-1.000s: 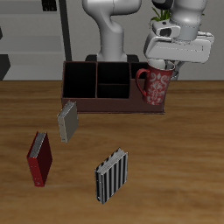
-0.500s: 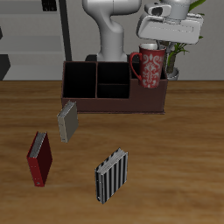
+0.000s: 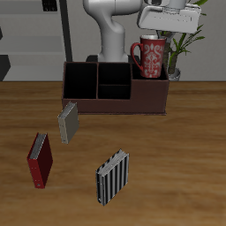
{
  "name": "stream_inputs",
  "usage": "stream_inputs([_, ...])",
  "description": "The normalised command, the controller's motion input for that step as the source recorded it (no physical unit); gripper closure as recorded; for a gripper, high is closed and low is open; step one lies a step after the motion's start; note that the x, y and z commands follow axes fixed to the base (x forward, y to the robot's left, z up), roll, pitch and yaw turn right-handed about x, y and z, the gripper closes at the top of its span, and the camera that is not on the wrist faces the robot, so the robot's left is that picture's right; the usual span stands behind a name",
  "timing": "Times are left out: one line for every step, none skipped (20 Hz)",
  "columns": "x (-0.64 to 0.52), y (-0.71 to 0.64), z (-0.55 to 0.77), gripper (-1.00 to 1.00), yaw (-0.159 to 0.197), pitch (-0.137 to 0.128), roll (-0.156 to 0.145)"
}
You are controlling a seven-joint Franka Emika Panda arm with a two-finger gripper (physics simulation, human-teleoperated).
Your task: Place the red mug into the back desk caddy's right compartment
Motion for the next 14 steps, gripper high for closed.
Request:
stream_inputs([-0.25,0.06,0.15,1.0,0.042,-0.062,0.026])
stream_inputs([-0.31,-0.07,0.1,1.0,-0.017,-0.009,-0.004])
stream_inputs([-0.28,0.09,0.13,1.0,0.031,-0.044,0.01])
stream_inputs([-0.3,-0.01,0.09,1.0,-0.014,-0.014,0.008])
stream_inputs([-0.43,-0.04,0.05,1.0,0.004,-0.026,0.011])
stream_inputs([-0.32,0.01,0.04,1.0,0.013,-0.027,-0.015])
stream_inputs([-0.31,0.08,0.0,1.0,0.023,-0.009,0.032])
stream_inputs([-0.32,0.05,-0.02,1.0,-0.006,0.002,0.007])
stream_inputs([-0.37,0.05,0.0,1.0,0.005,0.012,0.035])
stream_inputs([-0.35,0.06,0.05,1.0,0.01,-0.027,0.029])
stream_inputs([-0.33,-0.03,0.05,1.0,-0.01,-0.045,-0.031])
stream_inputs([-0.21,0.03,-0.01,1.0,-0.043,0.022,0.003])
stream_inputs([-0.4,0.05,-0.08,1.0,-0.007,0.034,0.019])
stream_inputs([-0.21,0.06,-0.07,1.0,0.04,-0.016,0.009])
